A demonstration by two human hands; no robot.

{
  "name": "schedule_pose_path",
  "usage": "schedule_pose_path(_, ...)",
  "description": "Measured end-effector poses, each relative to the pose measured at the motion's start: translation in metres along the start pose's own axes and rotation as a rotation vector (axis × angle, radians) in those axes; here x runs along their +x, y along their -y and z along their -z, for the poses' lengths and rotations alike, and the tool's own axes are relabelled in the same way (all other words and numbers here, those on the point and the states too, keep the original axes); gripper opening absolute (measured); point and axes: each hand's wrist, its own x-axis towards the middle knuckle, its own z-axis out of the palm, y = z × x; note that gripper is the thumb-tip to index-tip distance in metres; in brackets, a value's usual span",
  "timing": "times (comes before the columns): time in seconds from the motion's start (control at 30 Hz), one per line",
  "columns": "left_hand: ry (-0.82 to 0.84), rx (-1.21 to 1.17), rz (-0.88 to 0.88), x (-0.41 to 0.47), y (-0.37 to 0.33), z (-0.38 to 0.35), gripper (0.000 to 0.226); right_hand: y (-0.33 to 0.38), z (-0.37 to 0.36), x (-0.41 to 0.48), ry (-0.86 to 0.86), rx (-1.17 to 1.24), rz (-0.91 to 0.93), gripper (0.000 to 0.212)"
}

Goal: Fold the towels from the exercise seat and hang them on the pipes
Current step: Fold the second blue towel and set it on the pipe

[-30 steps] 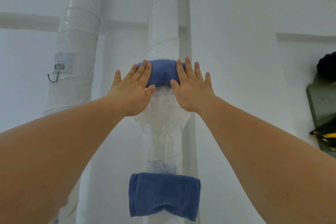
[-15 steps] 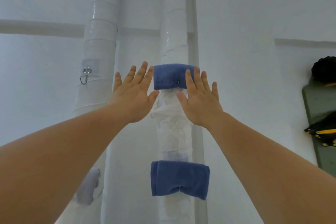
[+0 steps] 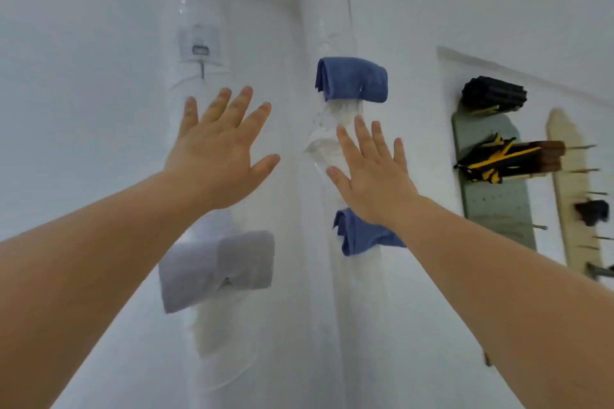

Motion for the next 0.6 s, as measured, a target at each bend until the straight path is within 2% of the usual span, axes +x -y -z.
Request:
schedule_pose_path(0.17,0.075,-0.239,-0.186,-0.081,0.036,0.012,0.079,0.084,0.023,-0.098,0.127,0.007,-0.209,0.074)
schedule_pose_path(0.27,0.134,-0.362,-0.28,-0.124,0.039,0.011,0.078,0.119,0.04,-0.156,0.226,-0.095,-0.25,0.075)
schedule_pose_path(0.43,0.305,-0.522,-0.403,-0.207,0.011,0.0,0.076,0.155,0.067,-0.24,0.325,-0.156,-0.366,0.078)
schedule_pose_path(0.6,0.432,-0.611,-0.529,-0.285,-0.031,-0.006,0.074,0.173,0.077,-0.34,0.5,-0.24,-0.441,0.077)
